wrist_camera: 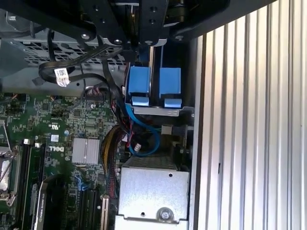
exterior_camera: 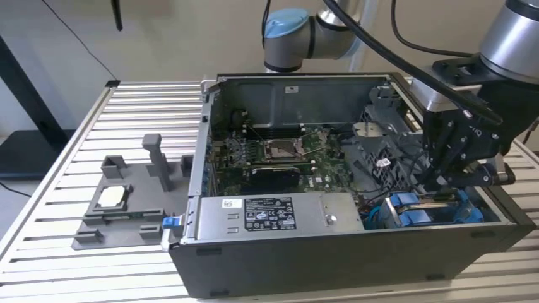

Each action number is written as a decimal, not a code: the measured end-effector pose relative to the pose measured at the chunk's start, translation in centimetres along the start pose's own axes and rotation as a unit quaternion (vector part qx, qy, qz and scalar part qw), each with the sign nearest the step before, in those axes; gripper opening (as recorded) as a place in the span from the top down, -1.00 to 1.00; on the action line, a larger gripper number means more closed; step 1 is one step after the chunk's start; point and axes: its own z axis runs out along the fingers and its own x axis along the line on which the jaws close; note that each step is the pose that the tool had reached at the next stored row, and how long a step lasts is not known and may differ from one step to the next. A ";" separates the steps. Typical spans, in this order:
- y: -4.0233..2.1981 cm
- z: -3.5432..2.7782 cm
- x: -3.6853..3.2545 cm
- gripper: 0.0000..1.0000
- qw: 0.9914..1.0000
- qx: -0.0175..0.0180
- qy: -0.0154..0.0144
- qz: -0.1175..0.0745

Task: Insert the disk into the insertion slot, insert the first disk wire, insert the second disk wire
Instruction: 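Insert the second disk wire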

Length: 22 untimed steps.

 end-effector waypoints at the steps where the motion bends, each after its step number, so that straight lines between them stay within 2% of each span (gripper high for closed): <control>1: -0.03 0.06 0.00 0.69 1.000 0.000 0.000 0.003; 5: -0.23 0.26 0.03 0.69 1.000 0.001 0.000 0.016; 7: -0.63 0.33 0.04 0.69 1.000 0.000 0.000 0.017; 11: -1.28 0.54 0.07 0.69 1.000 -0.004 0.000 0.018; 16: -1.34 0.89 0.07 0.69 0.999 -0.015 0.000 0.029; 22: -1.42 0.92 0.06 0.69 0.999 -0.016 0.000 0.033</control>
